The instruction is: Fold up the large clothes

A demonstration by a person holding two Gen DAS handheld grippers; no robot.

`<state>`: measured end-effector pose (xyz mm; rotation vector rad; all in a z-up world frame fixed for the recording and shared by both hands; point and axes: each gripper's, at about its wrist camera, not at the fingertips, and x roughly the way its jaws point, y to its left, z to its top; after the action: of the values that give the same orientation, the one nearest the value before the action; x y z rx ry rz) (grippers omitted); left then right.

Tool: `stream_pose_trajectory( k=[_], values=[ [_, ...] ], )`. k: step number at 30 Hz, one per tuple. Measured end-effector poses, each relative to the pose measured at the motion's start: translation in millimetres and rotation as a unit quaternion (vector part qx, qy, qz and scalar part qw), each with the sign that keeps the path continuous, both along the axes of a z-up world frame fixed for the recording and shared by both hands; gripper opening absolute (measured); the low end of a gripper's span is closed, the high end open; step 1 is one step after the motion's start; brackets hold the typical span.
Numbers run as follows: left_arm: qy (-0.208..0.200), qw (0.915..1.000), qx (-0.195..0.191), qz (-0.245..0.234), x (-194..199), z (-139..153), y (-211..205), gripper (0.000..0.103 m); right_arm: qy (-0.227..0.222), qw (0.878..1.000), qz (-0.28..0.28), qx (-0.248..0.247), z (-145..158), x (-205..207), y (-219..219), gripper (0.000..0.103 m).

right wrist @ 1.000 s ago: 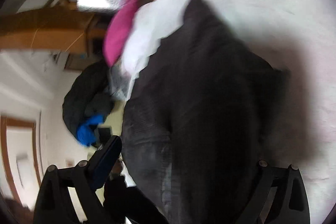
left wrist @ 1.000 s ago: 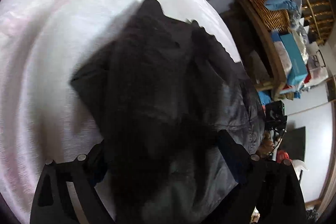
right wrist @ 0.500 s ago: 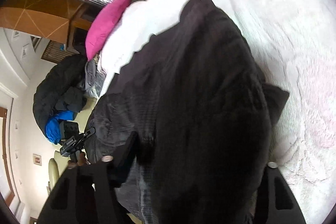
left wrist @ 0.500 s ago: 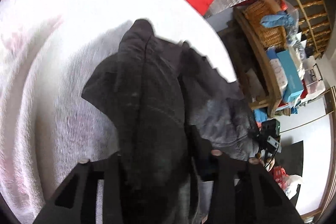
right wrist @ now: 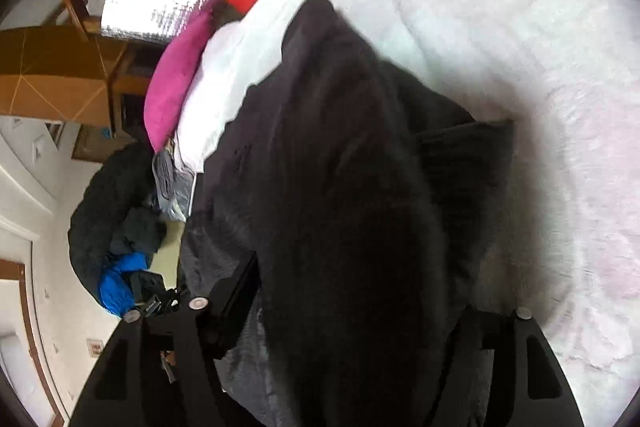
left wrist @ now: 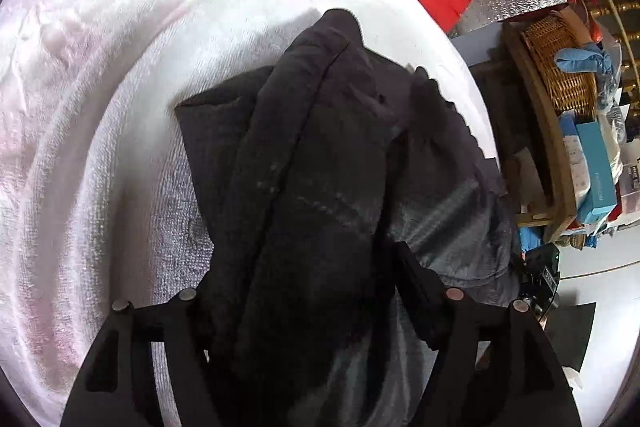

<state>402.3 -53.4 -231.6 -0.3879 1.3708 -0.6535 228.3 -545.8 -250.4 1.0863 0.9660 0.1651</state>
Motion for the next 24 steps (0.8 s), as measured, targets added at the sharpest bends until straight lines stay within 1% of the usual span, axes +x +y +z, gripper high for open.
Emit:
stream_pose_trajectory(
  k=[1,3,4,8,10,11,12,16,18,21,23,24],
  values=[
    [-0.005,1.0000,0.004,-0.002,0,4,0,0.076,-0.003,1.000,-0.005,0.001,3,-3,-2,0.080],
    [-0.013,0.9998,0.013,0.011,0,10,8,0.077,0.004,1.000,-0.008,-0.006,8,-8,-4,0.080],
    [-0.018,0.9996,0.011,0.021,0,12,14,0.077,0.003,1.000,-0.011,-0.007,11,-13,-9,0.080],
    [-0.032,0.9975,-0.027,0.056,1,30,35,0.077,0.002,0.999,-0.039,-0.012,19,-30,-31,0.080],
    [-0.042,0.9960,-0.041,0.067,5,41,39,0.078,0.012,0.999,-0.045,-0.028,20,-31,-34,0.080],
    [-0.054,0.9945,-0.049,0.075,4,47,41,0.078,0.012,0.998,-0.056,-0.041,24,-33,-36,0.080],
    [-0.062,0.9933,-0.056,0.079,1,52,55,0.079,0.006,0.997,-0.065,-0.043,28,-37,-41,0.080],
    [-0.087,0.9906,-0.068,0.080,-6,68,52,0.080,-0.014,0.996,-0.083,-0.042,41,-44,-49,0.080],
    [-0.100,0.9900,-0.072,0.069,-15,74,49,0.080,-0.037,0.993,-0.092,-0.061,54,-48,-44,0.080],
    [-0.131,0.9884,-0.056,0.052,-27,87,40,0.080,-0.071,0.989,-0.084,-0.103,74,-51,-34,0.080],
    [-0.154,0.9869,-0.014,0.047,-34,91,31,0.082,-0.082,0.986,-0.085,-0.121,82,-55,-28,0.080],
    [-0.159,0.9860,0.006,0.048,-35,88,31,0.085,-0.076,0.985,-0.088,-0.128,82,-56,-26,0.080]
  ],
)
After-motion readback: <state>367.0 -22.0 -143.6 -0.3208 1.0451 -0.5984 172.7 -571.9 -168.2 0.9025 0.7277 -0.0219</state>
